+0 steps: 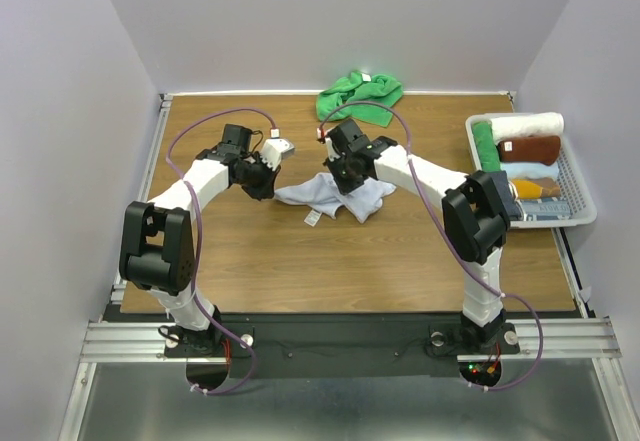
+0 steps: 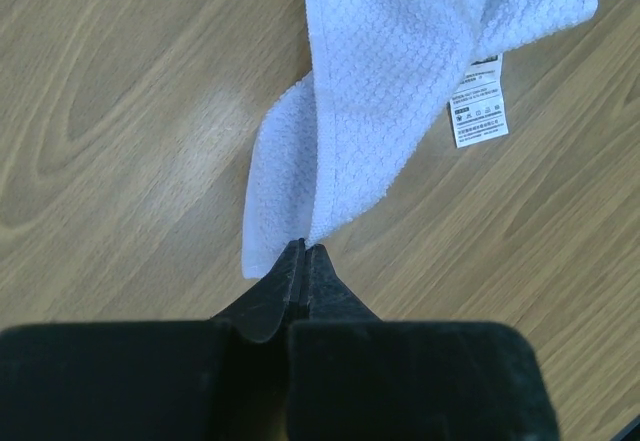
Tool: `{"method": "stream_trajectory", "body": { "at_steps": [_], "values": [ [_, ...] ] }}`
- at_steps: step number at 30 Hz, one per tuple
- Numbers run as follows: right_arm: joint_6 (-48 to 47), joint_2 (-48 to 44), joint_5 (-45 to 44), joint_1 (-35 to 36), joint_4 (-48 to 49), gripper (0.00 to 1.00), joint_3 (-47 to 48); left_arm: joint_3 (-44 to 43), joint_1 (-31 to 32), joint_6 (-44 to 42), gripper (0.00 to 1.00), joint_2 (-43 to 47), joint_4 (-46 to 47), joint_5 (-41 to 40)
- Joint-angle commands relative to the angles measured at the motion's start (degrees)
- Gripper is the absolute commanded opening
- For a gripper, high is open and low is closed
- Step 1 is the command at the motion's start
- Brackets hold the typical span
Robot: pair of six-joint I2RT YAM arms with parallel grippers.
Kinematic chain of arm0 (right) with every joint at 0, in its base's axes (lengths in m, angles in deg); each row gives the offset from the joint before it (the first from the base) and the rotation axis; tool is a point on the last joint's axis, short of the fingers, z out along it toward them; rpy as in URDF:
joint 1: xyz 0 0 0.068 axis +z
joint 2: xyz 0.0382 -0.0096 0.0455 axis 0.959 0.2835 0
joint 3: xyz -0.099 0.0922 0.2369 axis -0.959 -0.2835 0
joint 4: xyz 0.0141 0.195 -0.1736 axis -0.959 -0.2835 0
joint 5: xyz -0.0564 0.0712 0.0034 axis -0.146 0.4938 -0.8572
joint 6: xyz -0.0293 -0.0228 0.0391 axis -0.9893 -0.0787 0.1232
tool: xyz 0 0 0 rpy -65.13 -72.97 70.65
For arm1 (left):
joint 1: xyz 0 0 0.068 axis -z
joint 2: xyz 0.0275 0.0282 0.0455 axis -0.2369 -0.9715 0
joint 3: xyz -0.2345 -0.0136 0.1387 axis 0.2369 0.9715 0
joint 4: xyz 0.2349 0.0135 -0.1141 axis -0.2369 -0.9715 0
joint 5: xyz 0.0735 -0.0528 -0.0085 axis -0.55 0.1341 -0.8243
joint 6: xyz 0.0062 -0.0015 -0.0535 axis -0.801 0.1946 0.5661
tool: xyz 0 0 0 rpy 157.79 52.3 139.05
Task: Roll the towels
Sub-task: Flatten the towel
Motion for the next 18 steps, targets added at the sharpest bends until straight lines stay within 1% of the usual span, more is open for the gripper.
{"method": "stream_trajectory", "body": {
  "at_steps": [1, 2, 6, 7, 11, 12, 14, 18],
  "values": [
    [0.2, -2.9, -3.5, -0.8, 2.2, 0.01, 2.4, -0.1, -2.1, 1.3, 0.0, 1.0, 0.3, 2.2],
    [0.2, -3.9, -3.3, -1.4, 2.2, 0.01, 2.4, -0.7, -2.8, 1.5, 0.0, 1.1, 0.2, 2.4],
    [1.8, -9.5, 0.9, -8.6, 2.1, 0.01, 3.6, -4.3, -6.0, 1.8, 0.0, 1.8, -1.1, 2.6],
    [2.2, -11.6, 4.4, -12.9, 2.0, 0.01, 4.7, -5.7, -6.8, 1.7, 0.0, 2.4, -1.8, 2.4],
    [3.3, -16.7, 10.1, -23.0, 2.2, 0.01, 6.1, -9.4, -7.2, 0.2, 0.0, 4.6, -3.4, 0.3],
    [3.3, -16.7, 10.6, -23.0, 2.2, 0.0, 6.2, -10.0, -7.2, 0.1, 0.0, 4.7, -3.6, -0.1],
    [4.0, -18.9, 14.4, -27.1, 2.2, 0.01, 6.4, -12.7, -7.2, -0.1, 0.0, 5.4, -5.0, -0.6],
    [7.0, -20.4, 16.4, -33.4, 2.2, 0.01, 6.2, -16.4, -7.3, -0.1, 0.0, 6.0, -7.5, -1.2]
  ]
}}
